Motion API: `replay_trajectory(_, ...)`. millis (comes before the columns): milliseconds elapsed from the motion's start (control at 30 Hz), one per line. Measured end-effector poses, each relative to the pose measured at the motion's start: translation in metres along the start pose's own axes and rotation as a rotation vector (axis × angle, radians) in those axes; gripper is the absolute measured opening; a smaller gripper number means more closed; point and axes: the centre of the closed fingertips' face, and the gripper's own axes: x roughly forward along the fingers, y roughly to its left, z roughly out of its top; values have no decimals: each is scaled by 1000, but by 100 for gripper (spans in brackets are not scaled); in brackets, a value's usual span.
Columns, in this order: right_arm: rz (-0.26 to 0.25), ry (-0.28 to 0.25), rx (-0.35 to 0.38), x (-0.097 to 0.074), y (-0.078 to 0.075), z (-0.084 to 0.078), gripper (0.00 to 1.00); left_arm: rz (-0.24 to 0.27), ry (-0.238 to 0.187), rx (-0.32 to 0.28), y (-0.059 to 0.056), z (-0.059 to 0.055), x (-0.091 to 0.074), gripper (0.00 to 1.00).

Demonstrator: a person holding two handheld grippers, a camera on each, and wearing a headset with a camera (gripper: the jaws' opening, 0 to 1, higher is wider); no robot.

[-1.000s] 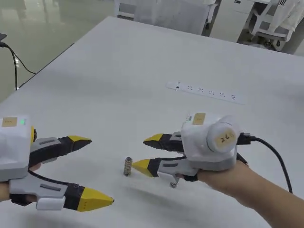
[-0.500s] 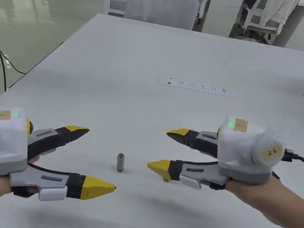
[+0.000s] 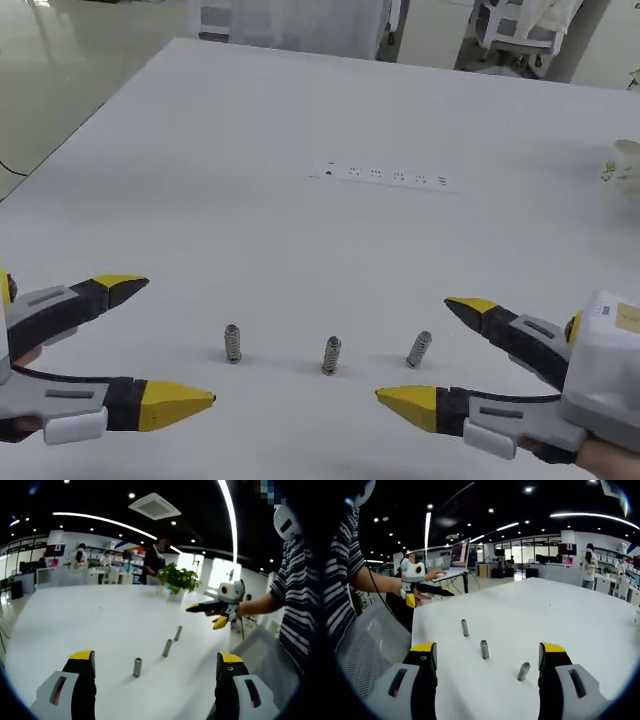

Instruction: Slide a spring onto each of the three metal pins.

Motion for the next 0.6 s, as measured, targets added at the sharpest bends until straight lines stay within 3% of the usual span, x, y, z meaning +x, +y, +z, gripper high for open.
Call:
replay_trajectory(100,-39,4,-4,-6,-7,-7,93,10,-19,19,0,7,-3,98)
replay_trajectory(200,-67,17,-10,-9,-14,-15,99,18,-10,35,3,7,-4,98)
replay_trajectory(367,-108,67,9,-16,-19,-32,99,23,-17,40,11,4,-10,98)
replay_trajectory(433,-145,114,28,-22,-23,-41,99,12,-10,38,13,1,-13,98)
replay_trajectory(600,-151,145,26,-28,-15,-36,99,-8,-7,22,16,-4,-19,98)
